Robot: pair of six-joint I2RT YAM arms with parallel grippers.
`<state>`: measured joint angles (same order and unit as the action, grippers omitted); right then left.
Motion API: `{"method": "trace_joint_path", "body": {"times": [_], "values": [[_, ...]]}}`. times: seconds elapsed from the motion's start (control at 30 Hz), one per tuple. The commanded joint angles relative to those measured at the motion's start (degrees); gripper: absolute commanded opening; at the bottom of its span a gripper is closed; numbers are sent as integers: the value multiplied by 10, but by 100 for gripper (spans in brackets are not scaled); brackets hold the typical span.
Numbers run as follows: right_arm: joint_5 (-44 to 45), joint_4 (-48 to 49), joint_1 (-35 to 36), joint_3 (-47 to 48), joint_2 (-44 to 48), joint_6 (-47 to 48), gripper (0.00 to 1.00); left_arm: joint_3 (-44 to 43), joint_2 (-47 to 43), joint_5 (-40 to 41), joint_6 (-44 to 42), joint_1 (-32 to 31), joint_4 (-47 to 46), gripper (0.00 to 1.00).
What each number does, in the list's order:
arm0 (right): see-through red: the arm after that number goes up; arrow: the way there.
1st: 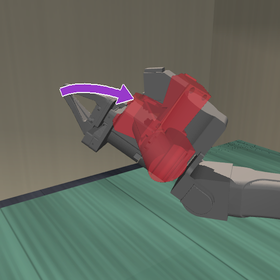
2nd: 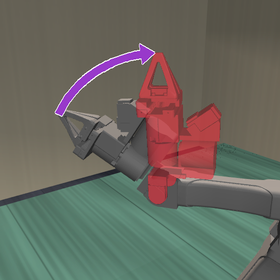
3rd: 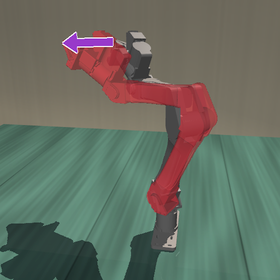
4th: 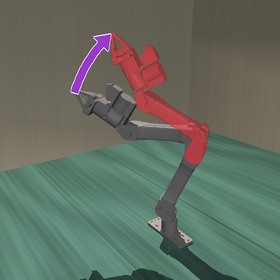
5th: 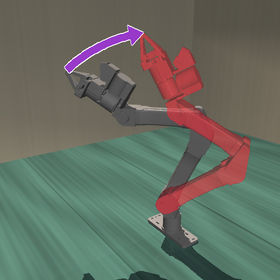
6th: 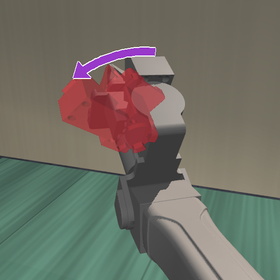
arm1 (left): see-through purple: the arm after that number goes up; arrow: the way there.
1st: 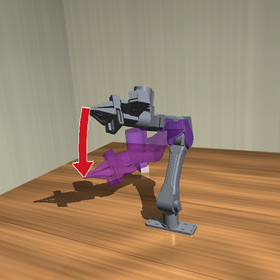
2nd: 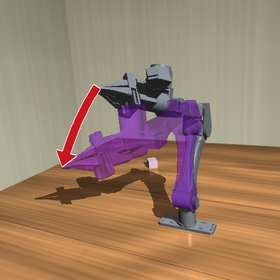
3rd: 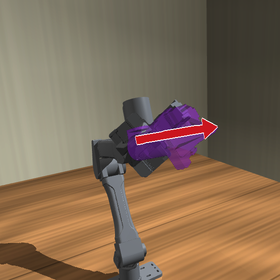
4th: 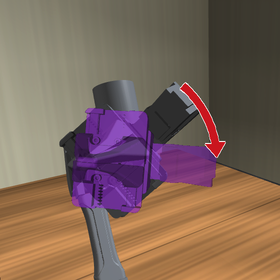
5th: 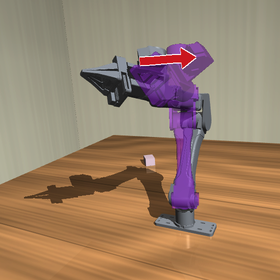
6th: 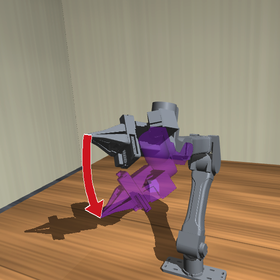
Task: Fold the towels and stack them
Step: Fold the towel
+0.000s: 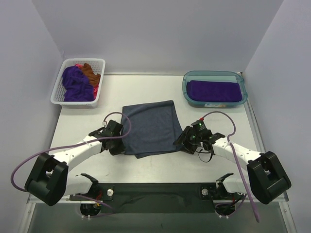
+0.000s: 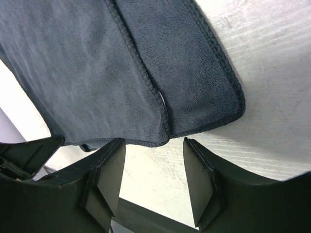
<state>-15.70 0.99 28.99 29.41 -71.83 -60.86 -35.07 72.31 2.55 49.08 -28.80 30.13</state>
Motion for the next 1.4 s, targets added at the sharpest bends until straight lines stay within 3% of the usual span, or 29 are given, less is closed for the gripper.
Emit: {"method": "trace_joint_path", "body": {"times": [0.0, 0.07, 0.7, 1.0, 1.37], "values": [[8, 18, 9, -15, -6, -33, 50, -9, -10, -24, 5, -5, -26, 4], [8, 25, 12, -21, -9, -41, 51, -22, -23, -25, 8, -5, -20, 0], [9, 90, 26, -37, -40, -112, 51, -123, -99, -89, 93, -4, 5, 0], [6, 103, 26, -45, -31, -127, 50, -166, -87, -89, 112, 0, 5, 0], [0, 72, 26, -10, -19, -124, 50, -157, -87, -89, 108, 1, 5, 0]]}}
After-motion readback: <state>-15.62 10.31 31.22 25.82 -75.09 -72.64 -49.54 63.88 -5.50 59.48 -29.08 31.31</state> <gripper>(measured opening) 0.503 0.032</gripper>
